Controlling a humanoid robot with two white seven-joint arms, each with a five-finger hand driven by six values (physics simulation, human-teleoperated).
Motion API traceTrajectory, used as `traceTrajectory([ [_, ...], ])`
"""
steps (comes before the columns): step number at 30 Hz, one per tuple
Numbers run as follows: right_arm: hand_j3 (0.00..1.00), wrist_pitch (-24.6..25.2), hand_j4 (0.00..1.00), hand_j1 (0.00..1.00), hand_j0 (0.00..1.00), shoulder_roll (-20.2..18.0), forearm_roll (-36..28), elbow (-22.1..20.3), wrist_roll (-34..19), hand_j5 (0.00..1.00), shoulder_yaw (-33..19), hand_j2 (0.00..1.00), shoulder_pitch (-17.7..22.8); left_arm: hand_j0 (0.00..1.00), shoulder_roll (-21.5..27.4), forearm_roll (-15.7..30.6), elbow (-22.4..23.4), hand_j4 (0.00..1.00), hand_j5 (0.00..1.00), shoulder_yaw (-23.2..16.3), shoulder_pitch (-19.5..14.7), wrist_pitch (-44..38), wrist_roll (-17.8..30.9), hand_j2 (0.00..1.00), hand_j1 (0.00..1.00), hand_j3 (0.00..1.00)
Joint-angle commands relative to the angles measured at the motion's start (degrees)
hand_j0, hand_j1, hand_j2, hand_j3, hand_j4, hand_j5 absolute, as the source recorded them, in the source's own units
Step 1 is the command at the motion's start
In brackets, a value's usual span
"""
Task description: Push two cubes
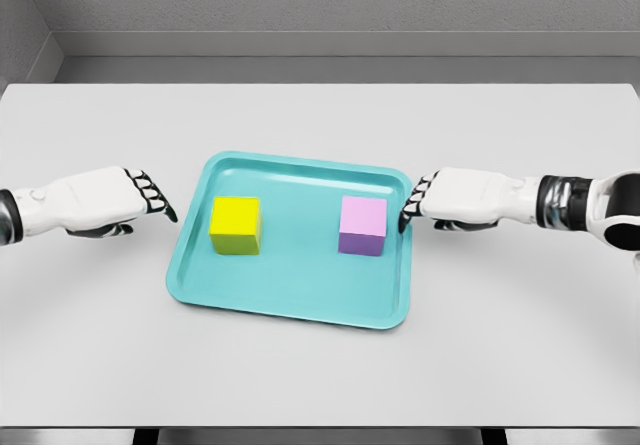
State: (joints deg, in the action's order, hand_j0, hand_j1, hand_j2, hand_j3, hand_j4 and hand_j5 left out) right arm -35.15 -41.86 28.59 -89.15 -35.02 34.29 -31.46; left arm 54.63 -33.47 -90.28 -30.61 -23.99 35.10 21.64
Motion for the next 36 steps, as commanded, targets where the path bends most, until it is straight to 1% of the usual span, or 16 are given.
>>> traceTrajectory([
  [1,0.63,0.15,0.63,0.63,0.63,0.29,-0.29,-0.06,0.02,0.63,-0.02,0.63,0.00,0.72,-0.05,0.16,-0.07,0.72,0.72,0.03,0.00,-0.10,0.07,0.72,0.72,0.72],
  [3,0.63,0.15,0.63,0.63,0.63,1.08,-0.29,-0.06,0.02,0.63,-0.02,0.63,0.00,0.71,-0.40,0.25,-0.07,0.71,0.71,0.03,-0.09,-0.10,0.95,0.71,0.71,0.71],
  [5,0.63,0.15,0.63,0.63,0.63,1.16,-0.29,-0.06,0.02,0.63,-0.02,0.63,0.00,0.71,-0.75,0.25,-0.07,0.71,0.71,0.03,-0.09,-0.10,1.03,0.71,0.71,0.71],
  [7,0.63,0.15,0.63,0.63,0.63,2.31,-0.11,0.12,0.02,0.63,-0.02,0.63,0.00,0.71,-1.45,0.16,-0.07,0.71,0.71,0.03,-0.09,-0.10,1.04,0.71,0.71,0.71],
  [10,0.63,0.15,0.63,0.63,0.63,3.01,0.41,0.47,0.02,0.63,-0.02,0.63,0.09,0.71,-1.89,0.25,-0.16,0.71,0.71,0.03,-0.18,-0.10,1.04,0.71,0.71,0.71],
  [13,0.63,0.15,0.63,0.63,0.63,3.10,0.41,0.47,0.02,0.63,-0.02,0.63,0.00,0.72,-2.24,0.25,-0.07,0.72,0.72,-0.06,-0.18,-0.10,1.04,0.72,0.72,0.72],
  [15,0.63,0.15,0.63,0.63,0.63,4.24,0.76,0.56,0.02,0.63,-0.02,0.63,0.00,0.71,-2.68,0.25,-0.16,0.71,0.71,-0.06,-0.18,-0.10,1.04,0.71,0.71,0.71],
  [21,0.63,0.15,0.63,0.63,0.63,4.77,0.85,0.56,0.02,0.63,-0.10,0.63,0.09,0.71,-3.12,0.25,-0.68,0.71,0.71,-0.06,-0.26,-0.10,1.12,0.71,0.71,0.71],
  [23,0.63,0.15,0.63,0.63,0.63,4.94,0.76,0.56,0.02,0.63,-0.19,0.63,0.09,0.71,-4.26,0.16,-0.86,0.71,0.71,-0.06,-0.26,-0.10,1.12,0.71,0.71,0.71],
  [24,0.63,0.15,0.63,0.63,0.63,5.12,0.59,0.47,0.02,0.63,-0.28,0.63,0.09,0.71,-4.35,0.25,-0.95,0.71,0.71,-0.06,-0.35,-0.10,1.91,0.71,0.71,0.71],
  [30,0.63,0.15,0.63,0.63,0.63,5.12,0.15,0.20,0.02,0.63,-0.81,0.63,0.09,0.71,-5.14,0.25,-1.12,0.71,0.71,-0.15,-0.26,-0.10,2.00,0.71,0.71,0.71],
  [36,0.63,0.15,0.63,0.63,0.63,5.73,0.15,0.20,1.18,0.63,-0.72,0.63,0.17,0.71,-5.58,0.16,-1.83,0.71,0.71,-0.06,-0.26,-0.10,2.09,0.71,0.71,0.71],
])
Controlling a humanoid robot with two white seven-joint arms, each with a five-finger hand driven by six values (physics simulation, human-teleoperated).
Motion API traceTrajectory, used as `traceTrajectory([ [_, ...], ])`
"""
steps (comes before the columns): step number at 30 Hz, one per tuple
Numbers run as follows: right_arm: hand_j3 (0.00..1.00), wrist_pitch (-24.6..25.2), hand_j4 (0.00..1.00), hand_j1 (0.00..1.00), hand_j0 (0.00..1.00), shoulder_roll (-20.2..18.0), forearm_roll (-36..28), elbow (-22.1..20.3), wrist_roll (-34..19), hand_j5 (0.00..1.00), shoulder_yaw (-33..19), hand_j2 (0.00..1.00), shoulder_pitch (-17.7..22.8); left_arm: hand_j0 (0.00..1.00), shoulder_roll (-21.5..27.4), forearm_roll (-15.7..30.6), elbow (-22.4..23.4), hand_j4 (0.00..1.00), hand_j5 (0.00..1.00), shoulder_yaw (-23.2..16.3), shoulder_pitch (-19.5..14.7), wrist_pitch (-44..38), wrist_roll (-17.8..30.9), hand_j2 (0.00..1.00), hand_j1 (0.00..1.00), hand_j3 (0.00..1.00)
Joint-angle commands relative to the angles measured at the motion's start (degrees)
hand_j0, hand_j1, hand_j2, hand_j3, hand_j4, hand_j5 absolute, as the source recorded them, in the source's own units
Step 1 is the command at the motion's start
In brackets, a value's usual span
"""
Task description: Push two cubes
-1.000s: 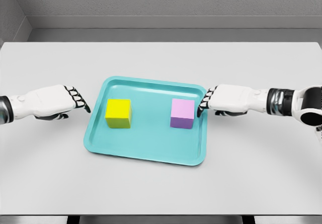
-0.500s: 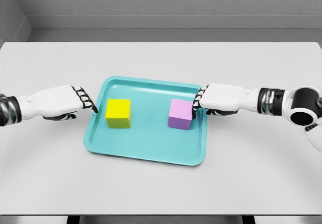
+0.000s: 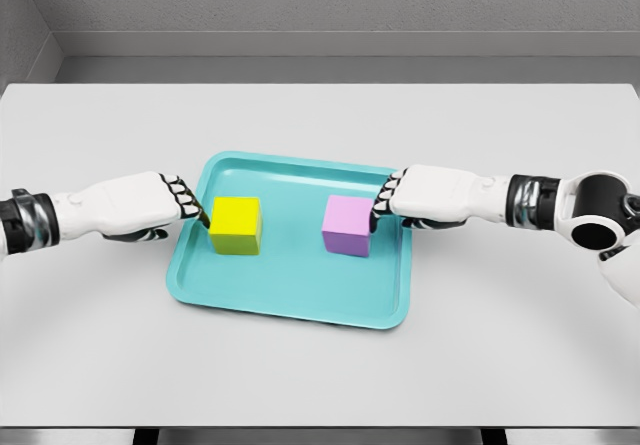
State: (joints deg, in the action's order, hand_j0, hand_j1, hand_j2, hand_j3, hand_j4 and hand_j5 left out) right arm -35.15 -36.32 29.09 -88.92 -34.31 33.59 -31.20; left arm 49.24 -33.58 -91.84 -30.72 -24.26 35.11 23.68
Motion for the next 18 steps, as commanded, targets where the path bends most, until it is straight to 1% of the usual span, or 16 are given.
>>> traceTrajectory([
  [1,0.63,0.15,0.63,0.63,0.63,0.29,-0.27,-0.03,0.56,0.63,0.07,0.63,0.00,0.71,-0.29,0.27,-0.54,0.71,0.71,0.05,0.00,-0.11,0.22,0.71,0.71,0.71],
  [4,0.62,0.15,0.62,0.62,0.62,0.37,-0.27,0.06,0.56,0.62,0.34,0.62,0.00,0.72,-0.73,0.35,-1.33,0.72,0.72,0.05,0.00,-0.11,1.19,0.72,0.72,0.72],
  [6,0.62,0.15,0.62,0.62,0.62,0.37,-0.09,0.24,1.53,0.62,0.51,0.62,0.09,0.72,-0.90,0.35,-1.33,0.72,0.72,0.14,-0.09,-0.11,1.19,0.72,0.72,0.72],
  [10,0.62,0.15,0.62,0.62,0.62,0.46,-0.09,0.24,1.62,0.62,0.69,0.62,0.18,0.72,-1.61,0.27,-1.33,0.72,0.72,0.22,-0.53,-0.11,1.19,0.72,0.72,0.72],
  [14,0.61,0.15,0.61,0.61,0.61,2.04,0.26,0.41,1.62,0.61,1.04,0.61,0.26,0.72,-1.78,0.27,-1.42,0.72,0.72,0.14,-0.70,-0.11,1.28,0.72,0.72,0.72],
  [16,0.61,0.15,0.61,0.61,0.61,2.83,0.26,1.99,1.62,0.61,1.30,0.61,0.18,0.72,-3.36,0.27,-1.41,0.72,0.72,0.22,-0.79,-0.11,2.33,0.72,0.72,0.72],
  [18,0.61,0.15,0.61,0.61,0.61,2.92,0.35,2.00,1.62,0.61,1.39,0.61,0.26,0.72,-4.15,0.27,-1.42,0.72,0.72,0.22,-0.97,-0.11,2.42,0.72,0.72,0.72],
])
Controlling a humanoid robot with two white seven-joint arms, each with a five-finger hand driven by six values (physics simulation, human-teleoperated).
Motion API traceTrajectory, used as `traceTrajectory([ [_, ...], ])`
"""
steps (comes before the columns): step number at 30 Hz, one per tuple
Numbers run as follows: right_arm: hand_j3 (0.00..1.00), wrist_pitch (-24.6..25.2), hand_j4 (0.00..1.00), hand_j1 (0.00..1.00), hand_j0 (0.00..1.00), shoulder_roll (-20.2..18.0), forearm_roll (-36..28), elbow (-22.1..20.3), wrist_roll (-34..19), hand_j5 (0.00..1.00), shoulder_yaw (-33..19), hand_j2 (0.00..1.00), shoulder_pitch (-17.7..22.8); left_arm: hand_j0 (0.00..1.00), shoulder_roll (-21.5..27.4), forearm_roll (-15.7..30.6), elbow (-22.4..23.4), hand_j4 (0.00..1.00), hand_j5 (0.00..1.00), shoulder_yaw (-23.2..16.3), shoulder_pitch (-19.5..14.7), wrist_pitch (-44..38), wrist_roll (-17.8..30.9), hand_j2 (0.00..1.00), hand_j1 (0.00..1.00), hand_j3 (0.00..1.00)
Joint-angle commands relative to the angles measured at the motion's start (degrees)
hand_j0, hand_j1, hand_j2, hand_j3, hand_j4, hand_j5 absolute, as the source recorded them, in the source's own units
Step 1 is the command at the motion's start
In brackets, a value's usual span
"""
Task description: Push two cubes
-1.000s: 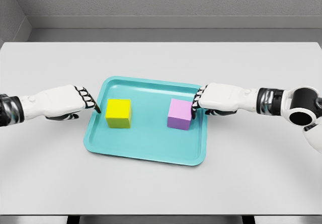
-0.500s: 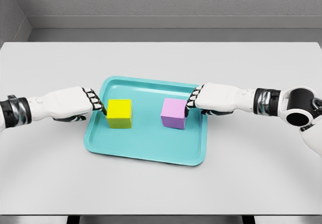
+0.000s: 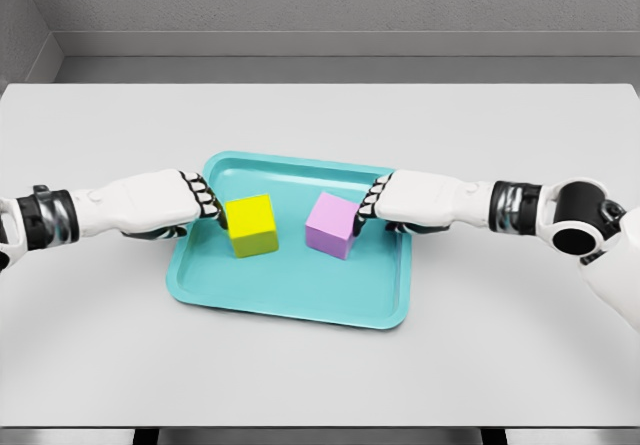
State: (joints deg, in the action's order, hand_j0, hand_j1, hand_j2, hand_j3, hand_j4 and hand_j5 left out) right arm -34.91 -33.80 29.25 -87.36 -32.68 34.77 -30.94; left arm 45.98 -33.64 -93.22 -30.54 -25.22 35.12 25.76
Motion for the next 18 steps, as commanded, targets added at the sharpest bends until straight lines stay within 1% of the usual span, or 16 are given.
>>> traceTrajectory([
  [1,0.61,-0.09,0.61,0.61,0.61,0.40,0.19,0.43,-0.01,0.61,0.21,0.61,-0.09,0.72,-0.89,0.33,-0.03,0.72,0.72,0.04,-0.09,-0.12,0.34,0.72,0.72,0.72],
  [6,0.61,-0.09,0.61,0.61,0.61,0.40,0.37,2.81,-0.01,0.61,0.21,0.61,-0.26,0.72,-0.89,0.42,-0.03,0.72,0.72,0.04,-0.26,-0.12,0.34,0.72,0.72,0.72],
  [9,0.61,-0.09,0.61,0.61,0.61,1.90,0.46,4.91,-0.01,0.61,0.65,0.61,-0.44,0.72,-0.89,0.42,-0.03,0.72,0.72,0.04,-0.26,-0.12,0.34,0.72,0.72,0.72],
  [14,0.61,-0.09,0.61,0.61,0.61,2.07,0.54,6.14,-0.02,0.61,0.65,0.61,-0.44,0.72,-0.98,0.42,-0.03,0.72,0.72,0.04,-0.70,-0.12,0.34,0.72,0.72,0.72],
  [18,0.61,-0.09,0.61,0.61,0.61,3.65,0.98,7.90,-0.01,0.61,0.65,0.61,-0.97,0.72,-0.98,0.42,-0.47,0.72,0.72,0.04,-0.70,-0.12,0.78,0.72,0.72,0.72],
])
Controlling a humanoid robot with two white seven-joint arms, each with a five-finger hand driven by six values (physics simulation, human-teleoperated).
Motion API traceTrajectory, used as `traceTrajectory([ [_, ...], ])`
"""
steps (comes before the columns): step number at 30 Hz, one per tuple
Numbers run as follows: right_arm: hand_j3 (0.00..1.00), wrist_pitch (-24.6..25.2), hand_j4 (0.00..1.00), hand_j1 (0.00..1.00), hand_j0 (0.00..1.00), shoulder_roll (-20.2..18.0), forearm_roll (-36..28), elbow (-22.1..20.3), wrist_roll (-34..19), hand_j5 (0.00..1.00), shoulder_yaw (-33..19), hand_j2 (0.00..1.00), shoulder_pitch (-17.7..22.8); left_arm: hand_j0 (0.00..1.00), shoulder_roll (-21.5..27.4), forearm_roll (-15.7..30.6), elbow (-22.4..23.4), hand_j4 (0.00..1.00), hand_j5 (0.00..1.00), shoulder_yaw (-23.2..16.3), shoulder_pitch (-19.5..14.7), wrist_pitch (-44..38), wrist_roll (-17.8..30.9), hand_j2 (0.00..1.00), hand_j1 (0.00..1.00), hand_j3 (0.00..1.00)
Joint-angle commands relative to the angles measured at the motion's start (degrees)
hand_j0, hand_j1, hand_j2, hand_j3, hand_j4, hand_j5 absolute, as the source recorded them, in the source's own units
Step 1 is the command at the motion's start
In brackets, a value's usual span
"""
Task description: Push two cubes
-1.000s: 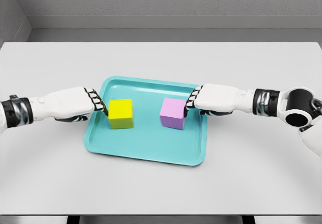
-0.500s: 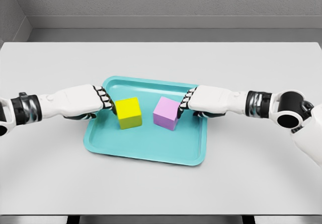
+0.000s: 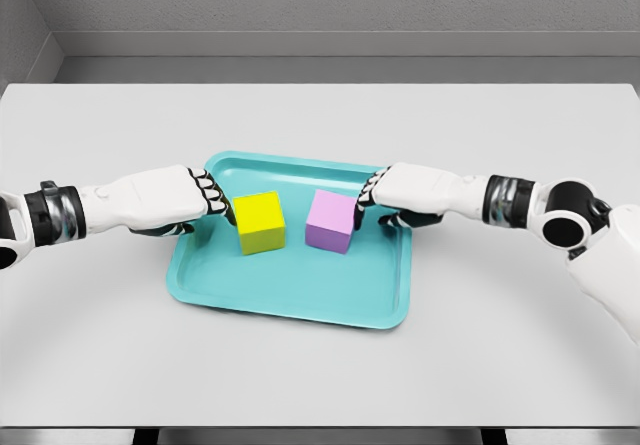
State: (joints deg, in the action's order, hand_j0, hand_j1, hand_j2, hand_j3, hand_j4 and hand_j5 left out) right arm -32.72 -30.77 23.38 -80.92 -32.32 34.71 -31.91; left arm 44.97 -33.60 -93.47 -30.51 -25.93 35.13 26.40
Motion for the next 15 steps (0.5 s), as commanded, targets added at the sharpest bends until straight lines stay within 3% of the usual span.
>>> traceTrajectory([
  [1,0.61,-2.28,0.61,0.61,0.61,0.62,6.85,1.38,-0.37,0.61,0.71,0.61,0.00,0.72,-0.06,0.29,-0.49,0.72,0.72,0.01,0.00,-0.13,0.23,0.72,0.72,0.72],
  [15,0.61,-2.28,0.61,0.61,0.61,2.11,6.41,1.37,2.09,0.61,0.36,0.61,-0.17,0.73,-2.16,0.29,-0.66,0.73,0.73,0.62,-0.09,-0.13,1.55,0.73,0.73,0.73],
])
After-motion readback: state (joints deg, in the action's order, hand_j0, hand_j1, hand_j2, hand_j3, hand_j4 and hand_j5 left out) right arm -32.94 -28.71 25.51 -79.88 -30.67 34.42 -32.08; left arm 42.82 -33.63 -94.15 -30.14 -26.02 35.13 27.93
